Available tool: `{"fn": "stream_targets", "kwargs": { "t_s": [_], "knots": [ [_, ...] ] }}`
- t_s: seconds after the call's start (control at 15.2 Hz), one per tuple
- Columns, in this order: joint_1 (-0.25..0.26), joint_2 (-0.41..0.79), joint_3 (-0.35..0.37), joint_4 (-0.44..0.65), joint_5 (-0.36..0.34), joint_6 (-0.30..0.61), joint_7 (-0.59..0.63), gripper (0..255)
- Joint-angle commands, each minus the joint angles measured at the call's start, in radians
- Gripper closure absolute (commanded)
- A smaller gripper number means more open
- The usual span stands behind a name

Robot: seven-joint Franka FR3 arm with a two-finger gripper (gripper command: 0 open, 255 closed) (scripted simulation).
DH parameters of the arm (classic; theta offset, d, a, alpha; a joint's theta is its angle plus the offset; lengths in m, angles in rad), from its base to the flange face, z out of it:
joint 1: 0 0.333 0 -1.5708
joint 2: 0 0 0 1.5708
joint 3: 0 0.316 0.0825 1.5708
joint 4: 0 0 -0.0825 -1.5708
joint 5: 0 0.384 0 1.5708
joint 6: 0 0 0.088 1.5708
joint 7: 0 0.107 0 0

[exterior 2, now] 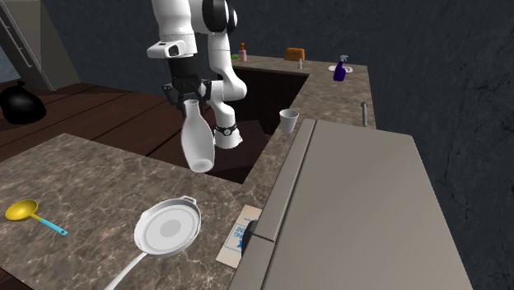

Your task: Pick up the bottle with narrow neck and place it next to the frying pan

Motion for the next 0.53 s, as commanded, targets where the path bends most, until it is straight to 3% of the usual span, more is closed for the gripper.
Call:
{"fn": "stream_targets", "kwargs": {
  "t_s": [0.0, 0.46],
  "knots": [
    [0.000, -0.003, 0.000, -0.033, 0.000, 0.032, 0.000, 255],
    [-0.002, -0.007, -0.002, -0.131, -0.002, 0.125, -0.003, 255]
  ]
}}
